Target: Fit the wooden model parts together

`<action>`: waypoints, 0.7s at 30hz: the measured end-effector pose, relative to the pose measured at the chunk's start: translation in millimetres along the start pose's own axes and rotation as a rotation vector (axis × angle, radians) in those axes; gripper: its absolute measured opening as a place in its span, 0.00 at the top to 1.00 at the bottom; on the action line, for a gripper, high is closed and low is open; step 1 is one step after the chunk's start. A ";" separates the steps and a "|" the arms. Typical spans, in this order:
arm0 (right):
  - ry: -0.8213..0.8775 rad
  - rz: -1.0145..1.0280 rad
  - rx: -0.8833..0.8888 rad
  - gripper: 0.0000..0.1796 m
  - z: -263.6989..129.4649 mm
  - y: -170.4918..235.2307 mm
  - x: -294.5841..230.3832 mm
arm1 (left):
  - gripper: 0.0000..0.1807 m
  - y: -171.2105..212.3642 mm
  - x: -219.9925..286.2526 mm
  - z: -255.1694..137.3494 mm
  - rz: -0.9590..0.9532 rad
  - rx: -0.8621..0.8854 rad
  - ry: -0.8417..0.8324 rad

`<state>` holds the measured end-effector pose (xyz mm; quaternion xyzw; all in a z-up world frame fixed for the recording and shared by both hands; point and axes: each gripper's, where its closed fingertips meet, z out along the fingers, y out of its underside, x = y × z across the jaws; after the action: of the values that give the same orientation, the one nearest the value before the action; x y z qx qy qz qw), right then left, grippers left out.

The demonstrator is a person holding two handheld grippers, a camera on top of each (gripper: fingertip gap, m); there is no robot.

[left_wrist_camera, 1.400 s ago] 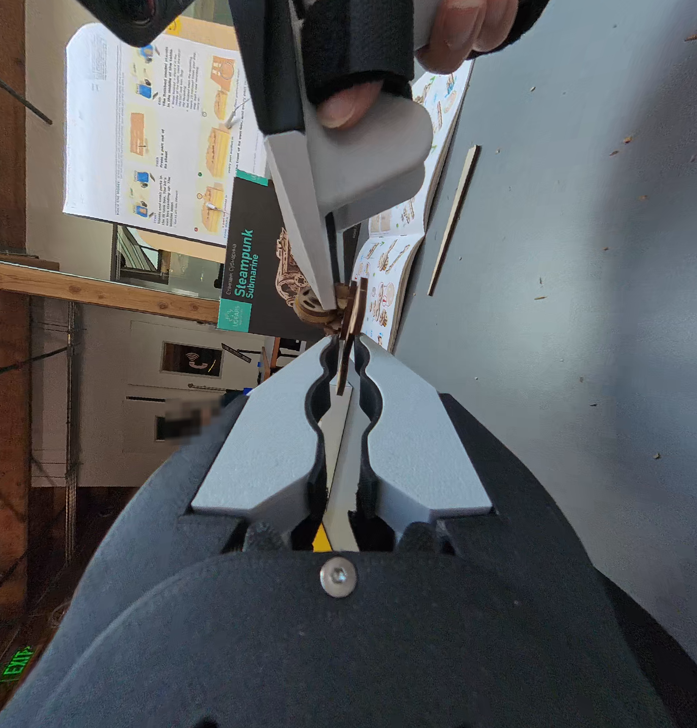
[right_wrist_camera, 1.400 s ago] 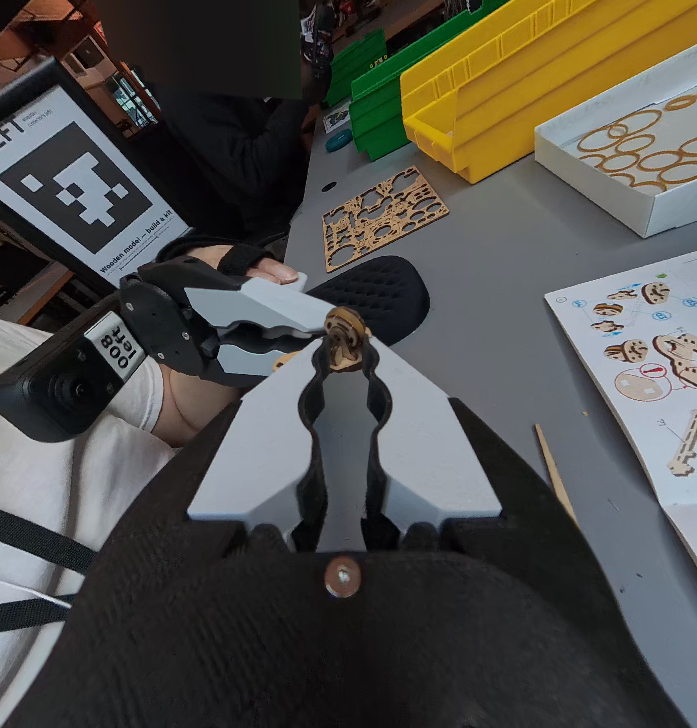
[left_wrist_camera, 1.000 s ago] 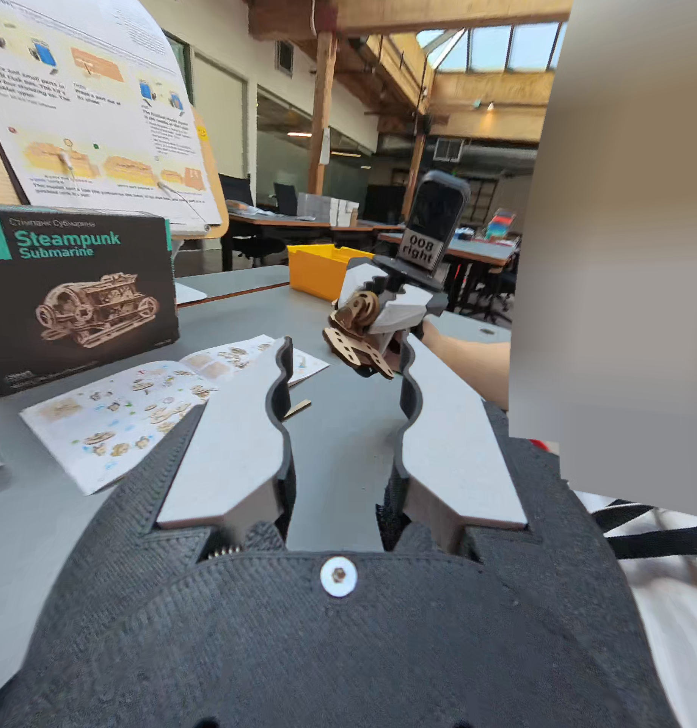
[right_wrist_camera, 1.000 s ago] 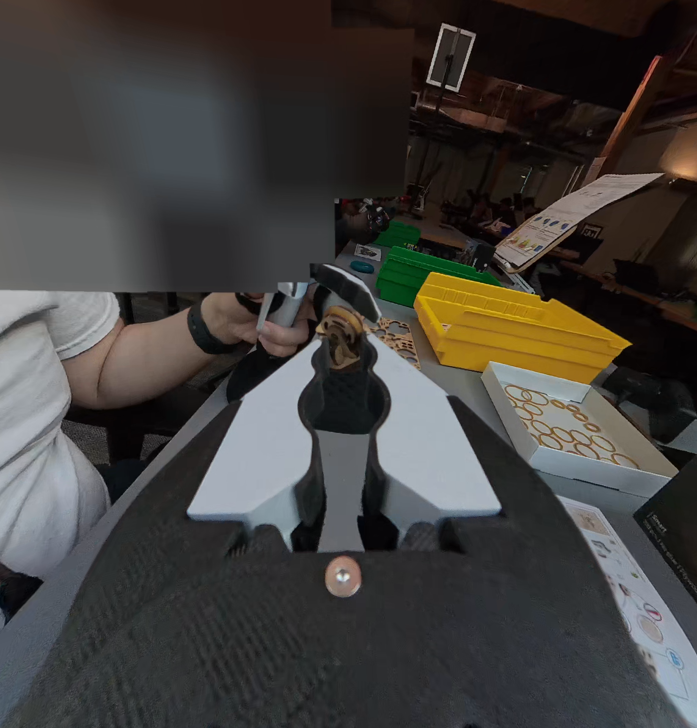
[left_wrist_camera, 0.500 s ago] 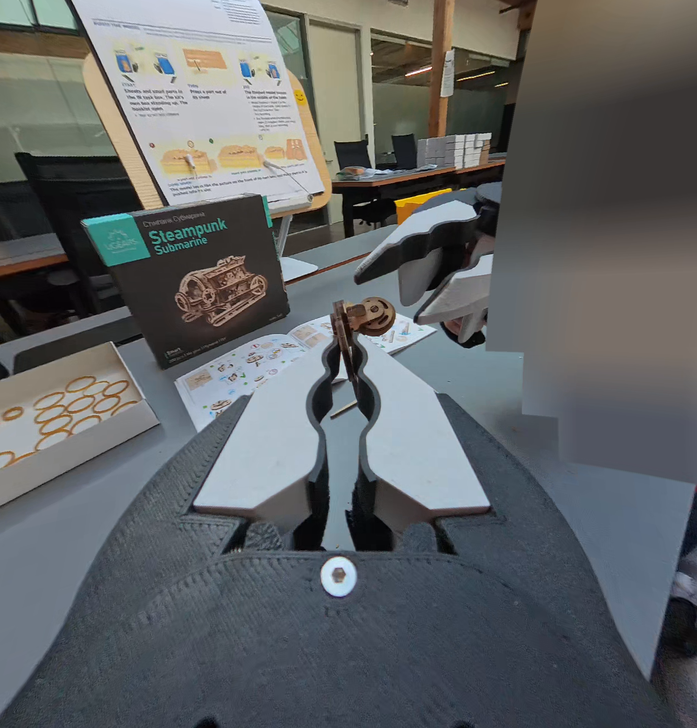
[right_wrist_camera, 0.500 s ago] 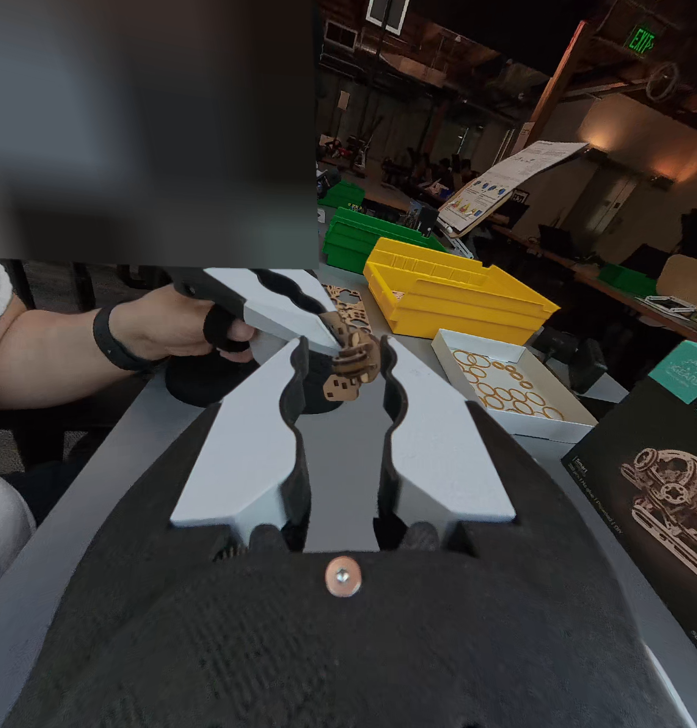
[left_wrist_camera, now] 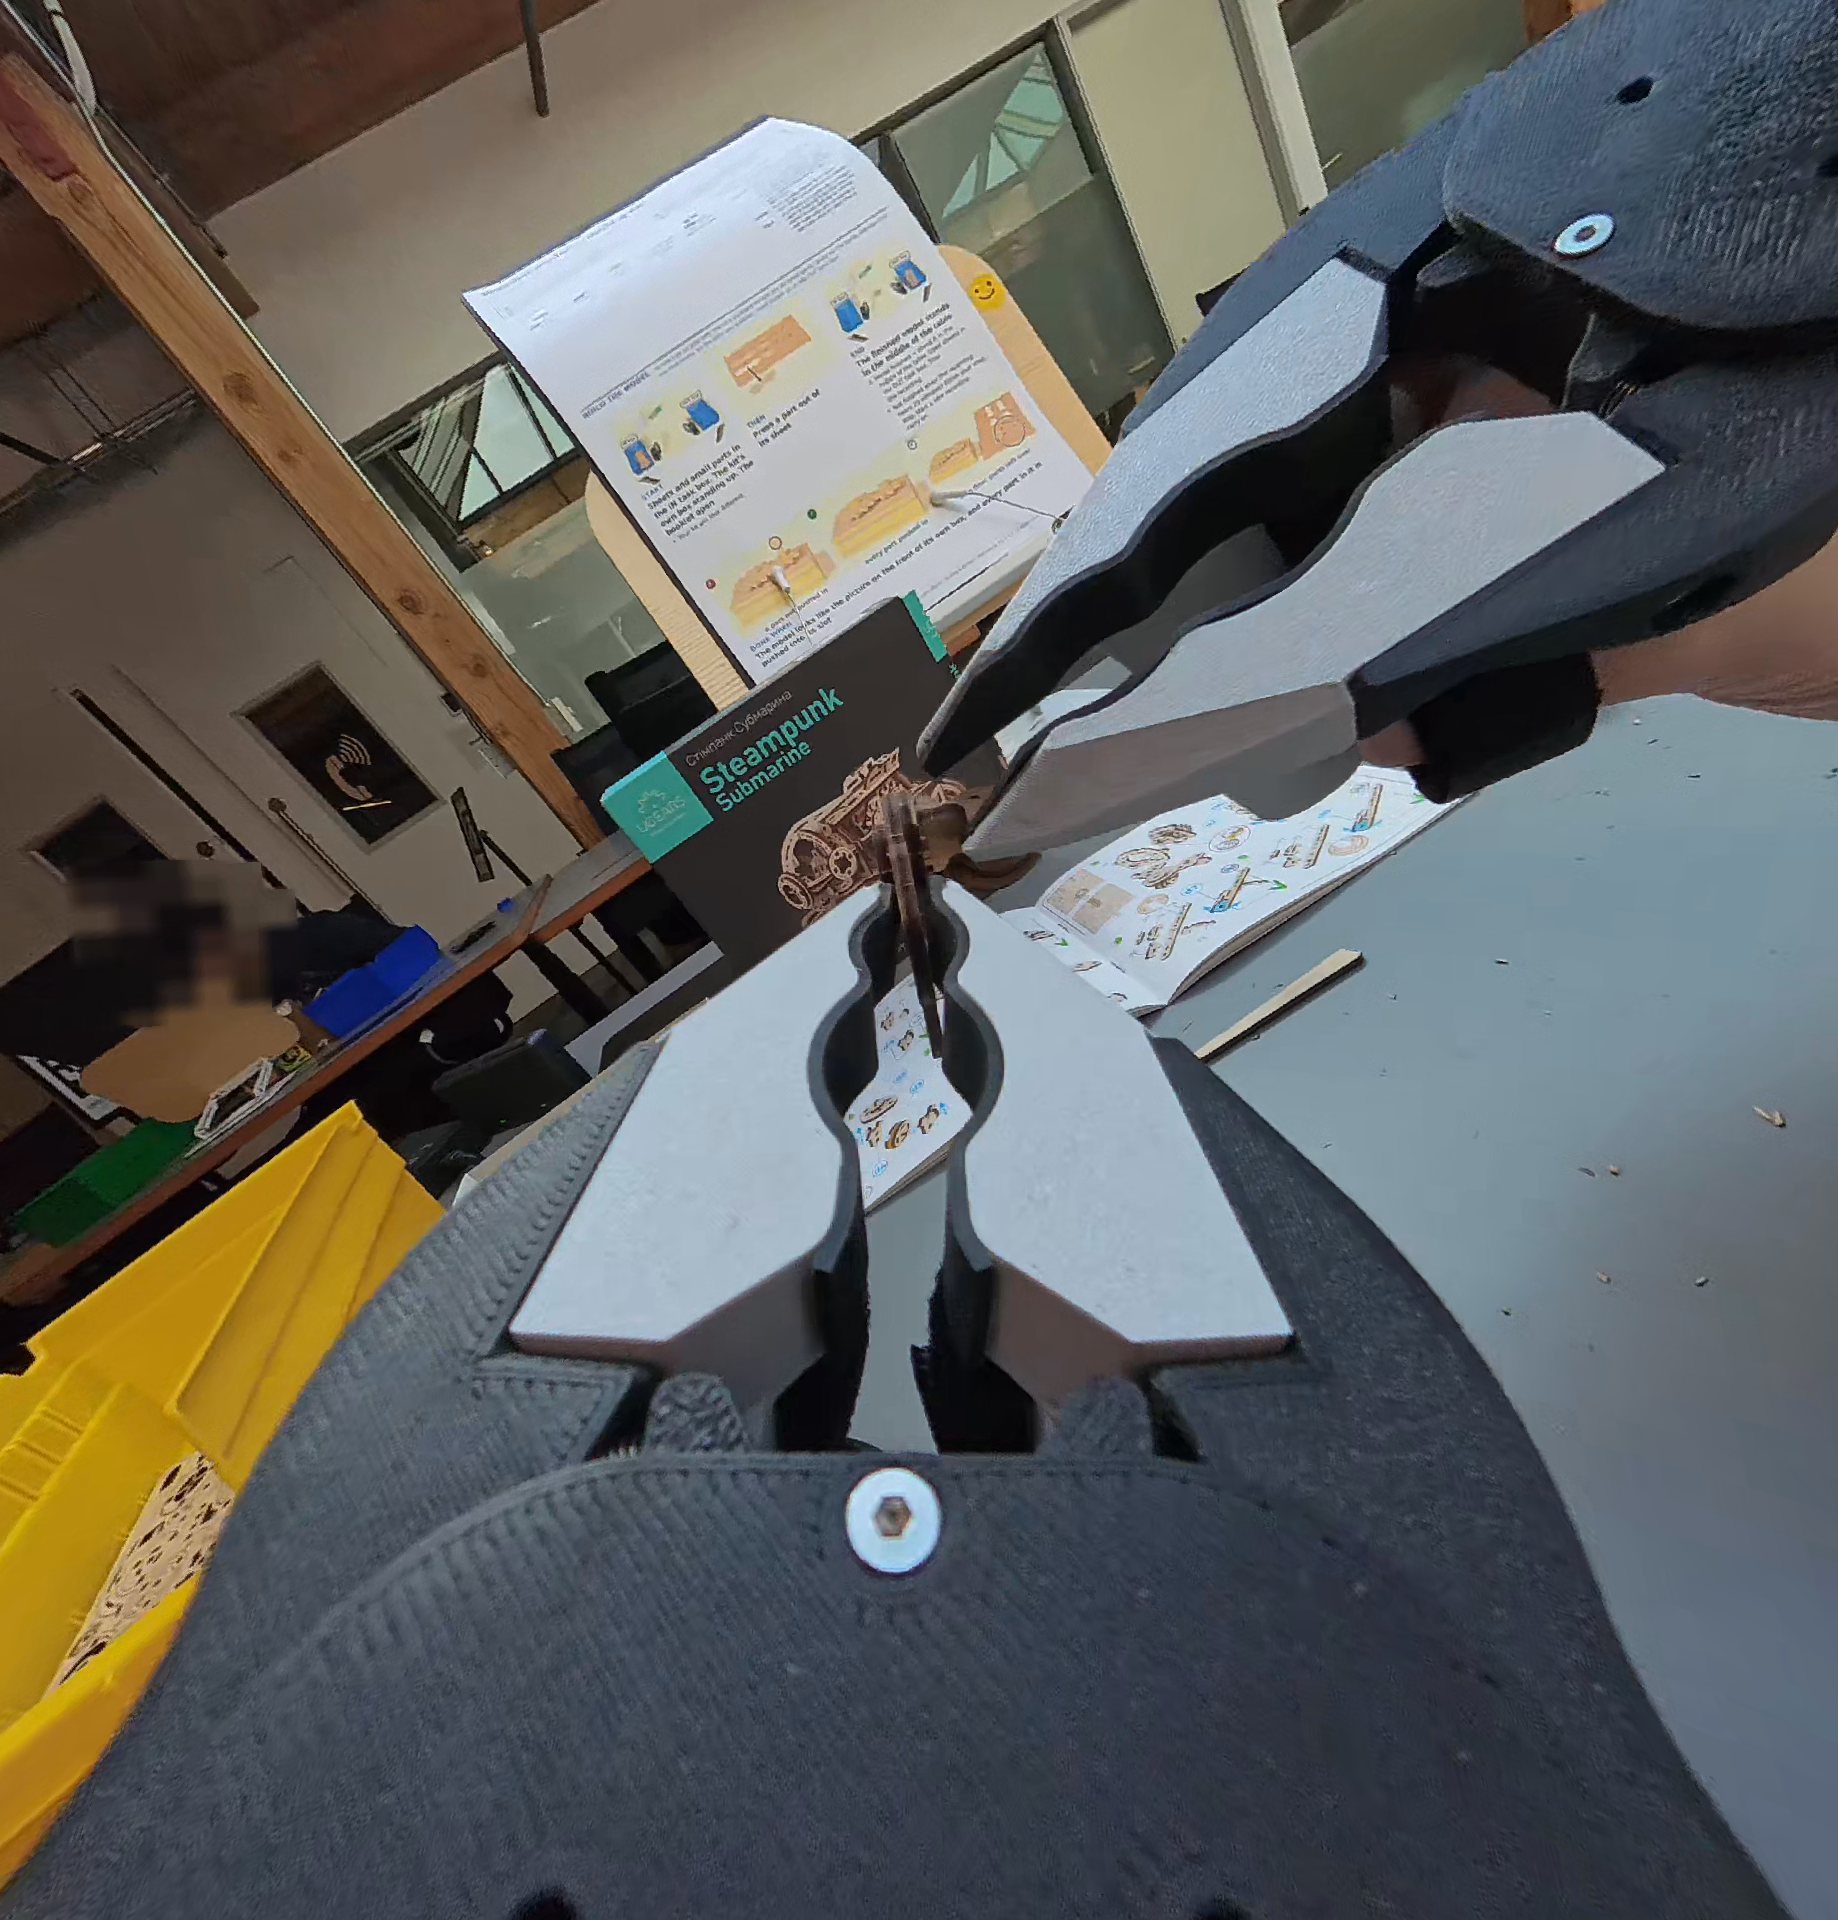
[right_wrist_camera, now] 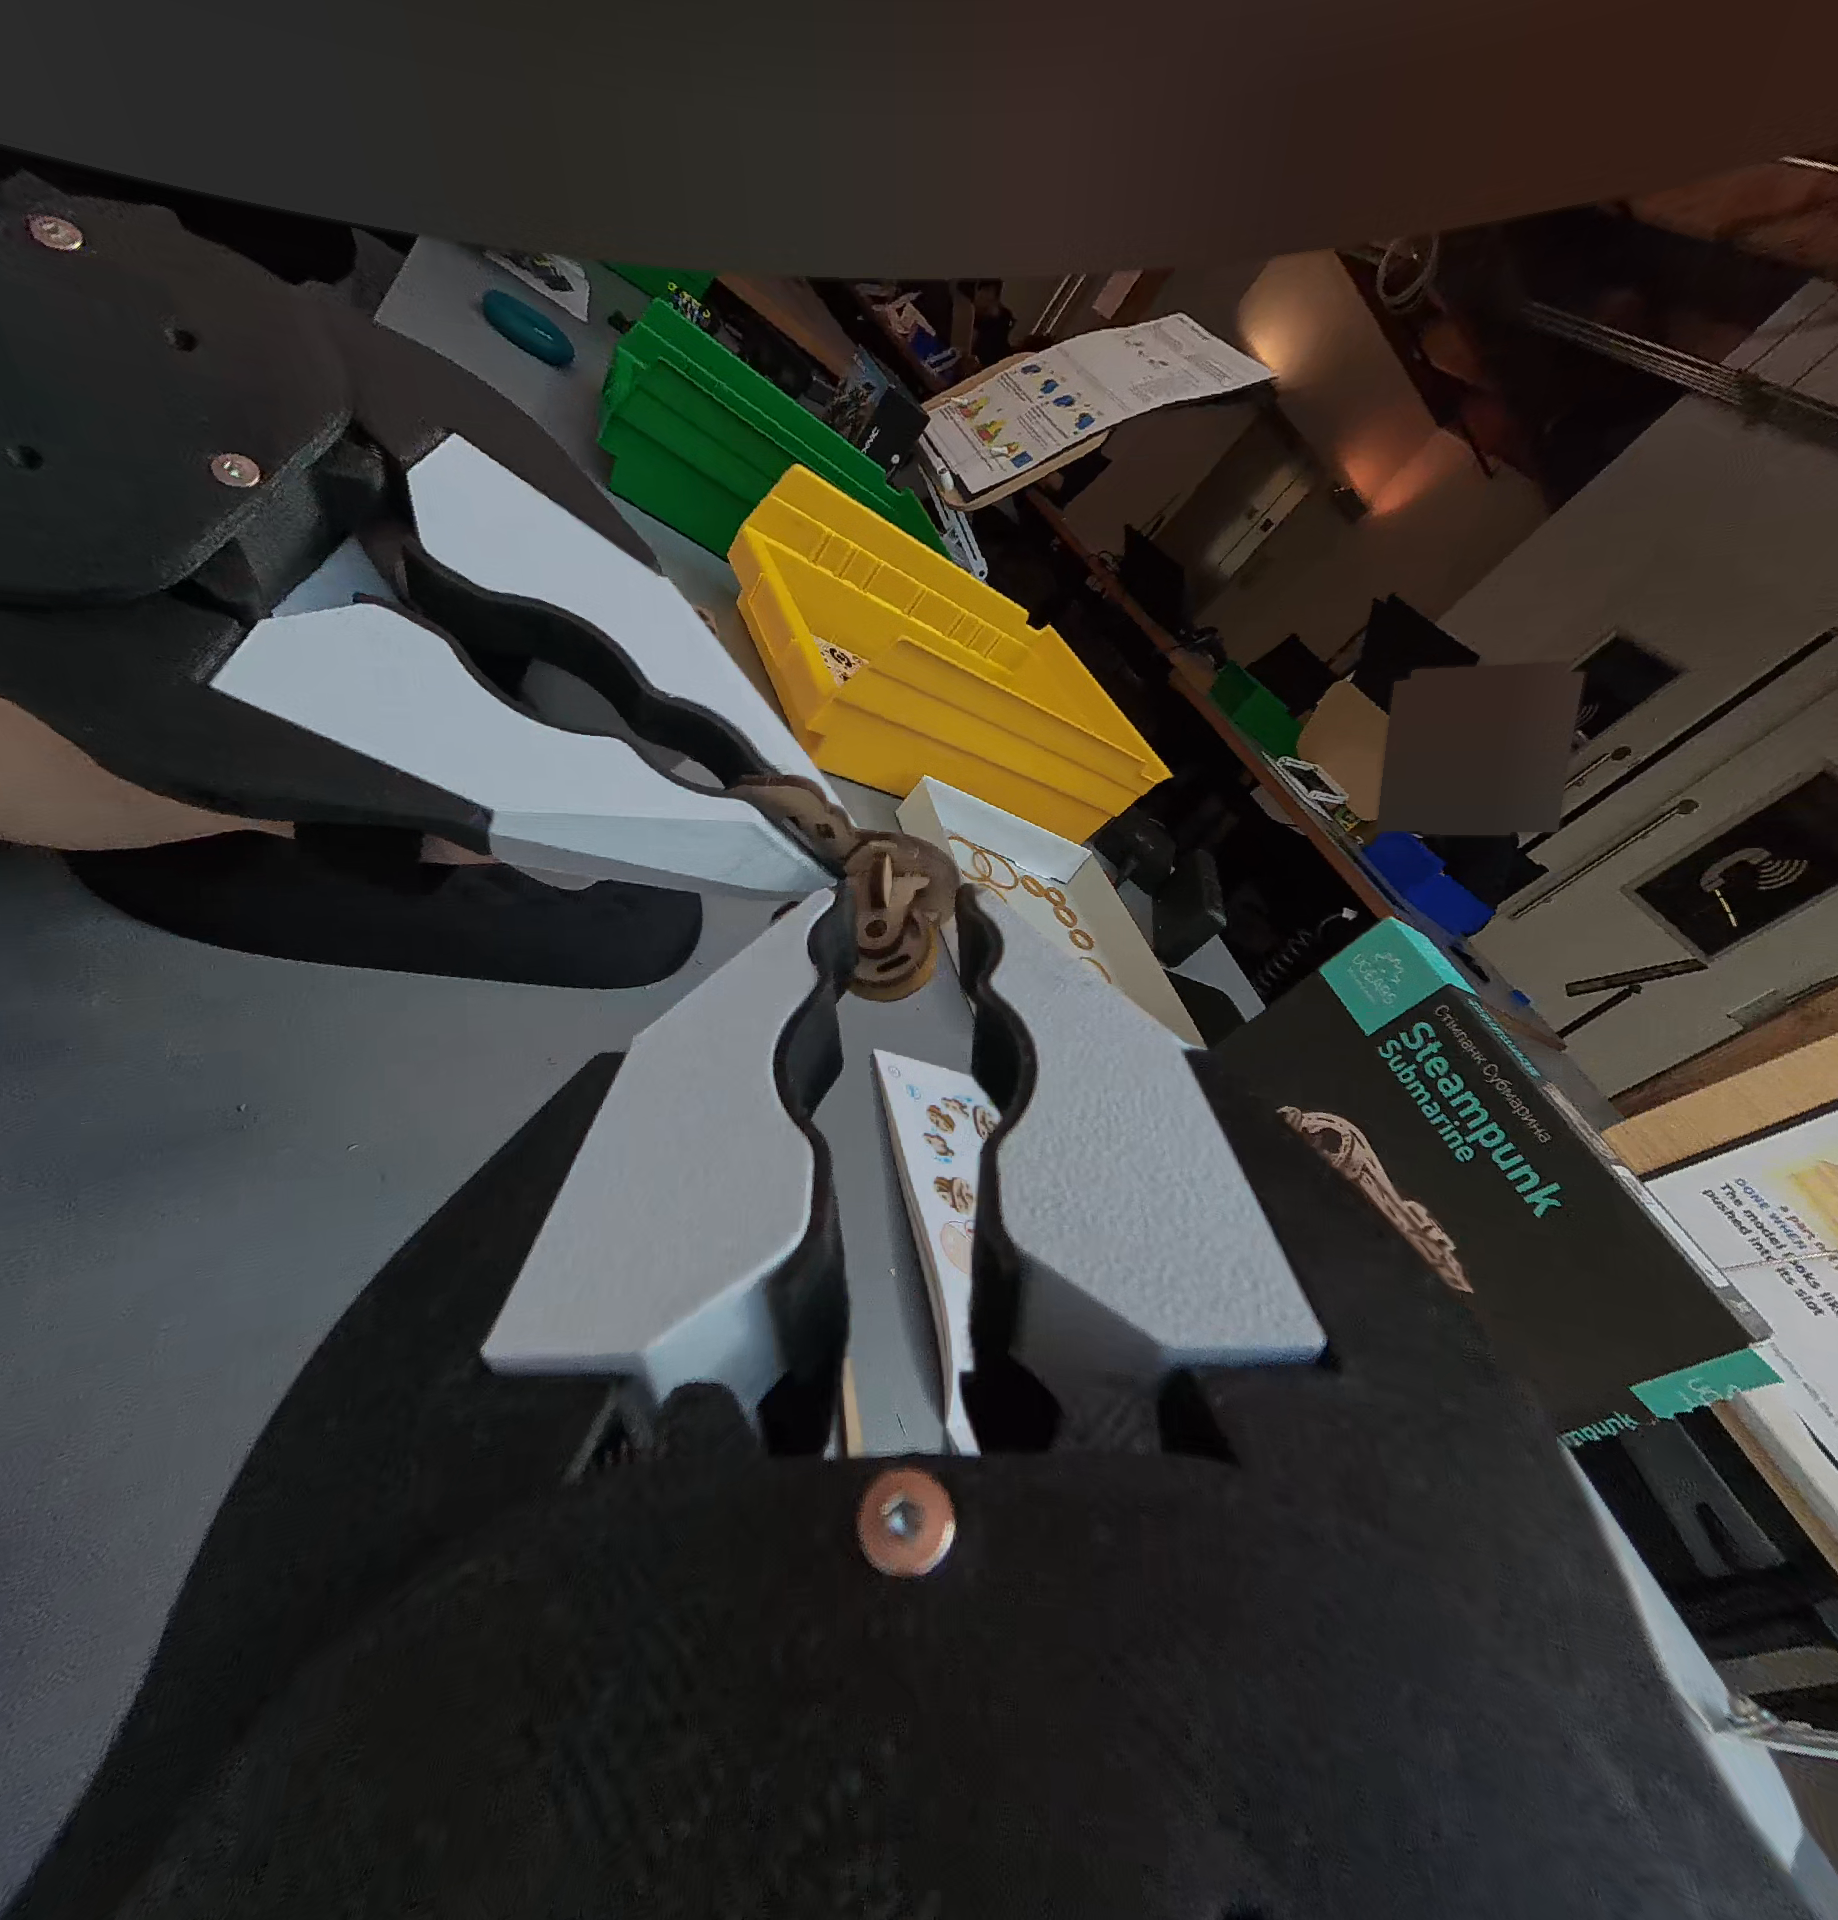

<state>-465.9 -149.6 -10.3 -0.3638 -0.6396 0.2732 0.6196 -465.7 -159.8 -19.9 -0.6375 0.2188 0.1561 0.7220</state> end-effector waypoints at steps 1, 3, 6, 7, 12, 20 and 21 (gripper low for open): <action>-0.006 -0.005 0.002 0.92 0.1 -1.2 -1.7 | 0.99 -1.6 -0.7 -0.8 0.003 0.005 -0.011; -0.005 -0.016 0.010 0.94 0.5 -3.7 -3.3 | 0.99 -3.7 -2.0 -2.2 0.022 0.009 -0.039; 0.005 -0.043 0.006 0.89 1.8 -4.1 -4.3 | 0.99 -6.4 -3.8 -4.5 0.050 0.010 -0.077; -0.001 -0.041 0.011 0.88 2.2 -4.9 -5.7 | 0.99 -8.0 -4.8 -5.6 0.068 0.012 -0.092; 0.027 -0.031 0.077 0.92 -1.5 -16.2 -3.2 | 0.99 -18.0 -5.8 -10.9 0.146 0.042 -0.147; 0.023 -0.011 0.156 0.92 -4.7 -22.3 -2.7 | 0.99 -26.0 -4.9 -15.7 0.254 0.065 -0.210; 0.030 -0.025 0.169 0.93 -6.2 -24.6 -2.8 | 0.99 -27.8 -4.6 -16.5 0.255 0.075 -0.212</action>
<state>-463.0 -166.9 8.3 -0.3063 -0.6094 0.3130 0.6610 -457.6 -179.7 4.6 -0.5571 0.2262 0.3046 0.7387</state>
